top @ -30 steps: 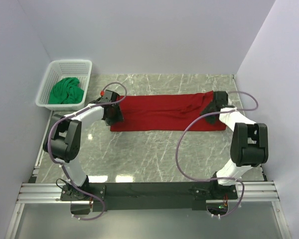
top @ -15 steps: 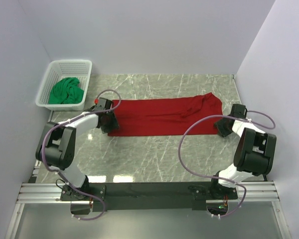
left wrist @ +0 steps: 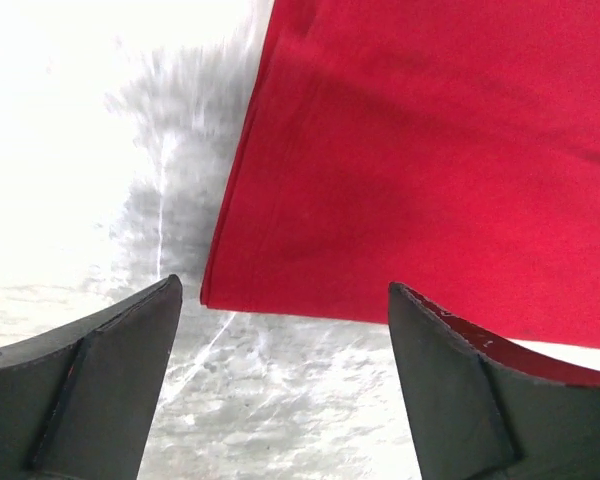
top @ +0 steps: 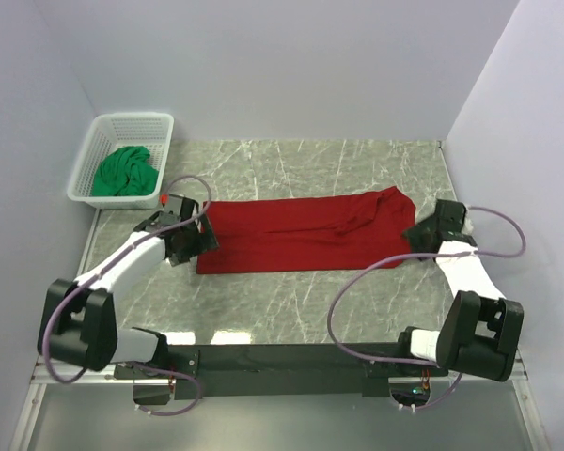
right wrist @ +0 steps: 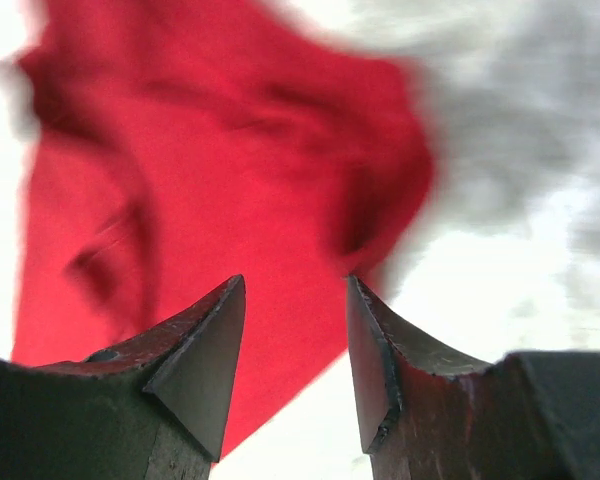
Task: Fold and stack the t-shirts
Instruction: Fold the tshirt
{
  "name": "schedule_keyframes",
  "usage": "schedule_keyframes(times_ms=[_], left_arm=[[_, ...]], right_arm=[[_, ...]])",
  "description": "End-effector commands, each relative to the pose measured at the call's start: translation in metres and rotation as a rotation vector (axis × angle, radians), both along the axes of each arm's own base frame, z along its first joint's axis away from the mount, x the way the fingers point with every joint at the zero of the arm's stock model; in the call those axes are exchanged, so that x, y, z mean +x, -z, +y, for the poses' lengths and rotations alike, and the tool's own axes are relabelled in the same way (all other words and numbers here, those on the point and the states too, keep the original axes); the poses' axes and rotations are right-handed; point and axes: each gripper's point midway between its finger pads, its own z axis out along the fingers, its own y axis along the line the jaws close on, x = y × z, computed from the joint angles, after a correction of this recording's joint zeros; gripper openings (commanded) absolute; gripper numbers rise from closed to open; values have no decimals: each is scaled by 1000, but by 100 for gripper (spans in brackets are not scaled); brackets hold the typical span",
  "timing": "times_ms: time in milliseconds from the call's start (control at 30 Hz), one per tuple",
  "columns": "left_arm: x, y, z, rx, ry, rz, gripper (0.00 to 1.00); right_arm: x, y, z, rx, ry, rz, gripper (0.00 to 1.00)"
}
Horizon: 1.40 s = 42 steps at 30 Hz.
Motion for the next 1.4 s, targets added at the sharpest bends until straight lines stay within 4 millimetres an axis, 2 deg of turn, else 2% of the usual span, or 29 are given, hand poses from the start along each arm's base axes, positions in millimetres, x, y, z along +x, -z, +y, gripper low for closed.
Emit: schedule_keyframes(times_ms=[0, 33, 67, 100, 167, 200, 233, 267, 300, 367, 400, 433, 467, 500, 533, 567, 600, 667, 900, 1100, 1367], left_arm=[[25, -46, 8, 35, -7, -175, 90], [27, -49, 11, 49, -2, -196, 90], [31, -52, 14, 66, -12, -224, 90], [32, -53, 17, 73, -12, -236, 89], [34, -55, 22, 92, -12, -264, 88], [35, -53, 22, 92, -10, -278, 88], [36, -52, 23, 100, -5, -284, 88], [36, -51, 24, 102, -4, -289, 87], [37, -50, 24, 102, -2, -293, 87], [38, -48, 24, 102, -2, -295, 86], [38, -46, 24, 101, -3, -295, 86], [38, -44, 24, 101, -6, -293, 86], [38, -44, 24, 98, -7, -290, 86], [39, -43, 23, 100, -6, -286, 85], [39, -43, 24, 104, -7, -283, 86], [40, -44, 24, 106, -8, -286, 86], [40, -45, 25, 109, -9, -290, 85], [39, -46, 26, 111, -10, -296, 85], [40, -48, 24, 101, -6, -298, 85], [41, -49, 21, 87, 2, -300, 85], [40, -49, 21, 83, 4, -300, 85]], right_arm=[[44, -46, 32, -15, -119, -167, 52], [56, -58, 41, -13, -151, -200, 52], [62, -61, 53, 4, -188, -209, 52], [69, -54, 70, 23, -231, -186, 51], [85, -61, 87, 37, -274, -201, 50], [88, -52, 104, 29, -316, -170, 49], [98, -60, 110, 17, -327, -186, 49], [102, -57, 115, 9, -339, -179, 48], [104, -46, 125, 12, -358, -141, 48], [117, -49, 134, 12, -367, -139, 48], [117, -37, 135, 4, -368, -93, 48], [124, -43, 143, -9, -376, -99, 48], [128, -42, 141, -35, -362, -86, 48], [124, -29, 140, -47, -359, -29, 48], [132, -35, 140, -69, -349, -35, 48], [132, -32, 143, -79, -350, -15, 48], [128, -23, 142, -91, -347, 33, 48], [129, -23, 143, -120, -340, 54, 47], [114, -11, 131, -224, -312, 168, 46], [110, -3, 133, -232, -325, 194, 46], [119, 6, 143, -225, -345, 191, 45]])
